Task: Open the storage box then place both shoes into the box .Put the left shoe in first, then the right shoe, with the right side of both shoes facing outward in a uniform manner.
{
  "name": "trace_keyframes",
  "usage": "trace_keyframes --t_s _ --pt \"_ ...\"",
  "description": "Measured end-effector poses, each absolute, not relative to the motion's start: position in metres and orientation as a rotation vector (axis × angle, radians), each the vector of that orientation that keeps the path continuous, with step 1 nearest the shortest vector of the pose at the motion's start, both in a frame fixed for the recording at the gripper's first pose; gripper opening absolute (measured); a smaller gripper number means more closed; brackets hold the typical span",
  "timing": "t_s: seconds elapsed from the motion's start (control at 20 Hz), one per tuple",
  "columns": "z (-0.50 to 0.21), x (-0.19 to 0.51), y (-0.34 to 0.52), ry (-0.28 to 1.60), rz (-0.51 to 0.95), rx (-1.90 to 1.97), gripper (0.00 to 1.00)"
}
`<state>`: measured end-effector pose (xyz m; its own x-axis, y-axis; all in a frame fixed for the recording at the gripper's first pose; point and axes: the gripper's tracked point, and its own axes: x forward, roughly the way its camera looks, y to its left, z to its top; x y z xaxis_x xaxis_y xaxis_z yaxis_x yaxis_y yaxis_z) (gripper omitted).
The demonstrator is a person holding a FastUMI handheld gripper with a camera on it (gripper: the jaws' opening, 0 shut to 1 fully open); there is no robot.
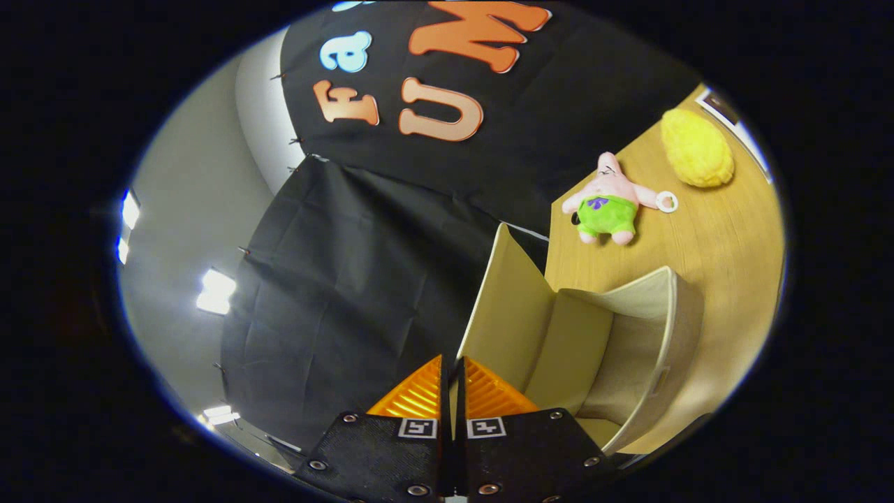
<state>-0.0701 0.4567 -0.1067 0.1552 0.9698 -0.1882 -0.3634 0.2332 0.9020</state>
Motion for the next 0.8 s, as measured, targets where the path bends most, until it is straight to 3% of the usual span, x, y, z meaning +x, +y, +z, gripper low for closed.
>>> trace_keyframes --t_s 0.25,0.4,0.45,0.65,0.75,0.8 --pt "-0.084 -0.088 0.53 0.904 1.187 0.679 0.04" --pt "-0.09 -0.099 0.564 0.893 1.208 0.58 0.13" --pt "-0.097 -0.108 0.562 0.887 1.212 0.548 0.23" --pt "-0.107 -0.105 0.572 0.854 1.188 0.496 0.85" --pt "-0.111 -0.1 0.572 0.851 1.165 0.482 0.98" --pt "-0.111 -0.096 0.571 0.843 1.153 0.477 0.98"
